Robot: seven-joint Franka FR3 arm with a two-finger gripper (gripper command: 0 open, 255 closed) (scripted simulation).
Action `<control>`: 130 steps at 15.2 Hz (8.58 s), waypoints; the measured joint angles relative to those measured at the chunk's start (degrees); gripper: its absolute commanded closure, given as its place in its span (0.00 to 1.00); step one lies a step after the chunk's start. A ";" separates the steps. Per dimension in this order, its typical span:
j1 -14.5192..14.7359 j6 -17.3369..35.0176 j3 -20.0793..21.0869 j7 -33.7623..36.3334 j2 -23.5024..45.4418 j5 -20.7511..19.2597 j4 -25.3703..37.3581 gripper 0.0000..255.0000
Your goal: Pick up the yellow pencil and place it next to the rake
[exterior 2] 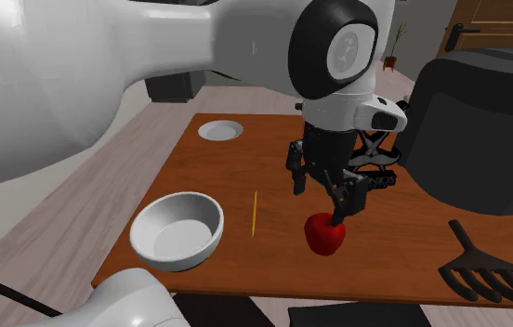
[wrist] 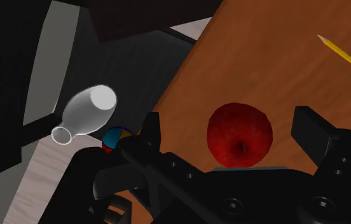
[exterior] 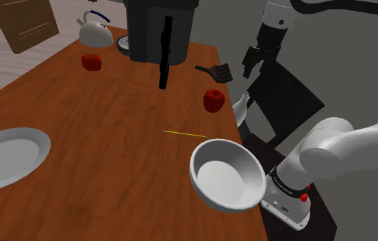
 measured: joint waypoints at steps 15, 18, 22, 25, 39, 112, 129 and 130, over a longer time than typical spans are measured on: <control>15.23 24.98 0.68 -21.31 3.96 4.25 -16.71 0.00; 19.48 31.67 1.29 -25.99 5.77 5.80 -20.69 0.00; 23.78 38.32 1.26 -31.70 7.86 7.20 -24.20 0.00; 24.43 41.74 1.27 -32.46 9.62 7.59 -25.56 0.00; 25.10 47.24 0.90 -32.62 13.04 7.77 -26.92 1.00; 14.70 35.01 -27.64 -72.68 44.13 10.39 11.97 1.00; 14.60 39.26 -27.48 -74.64 47.16 12.85 10.20 0.00; 14.60 39.26 -27.48 -74.64 47.16 12.85 10.20 0.00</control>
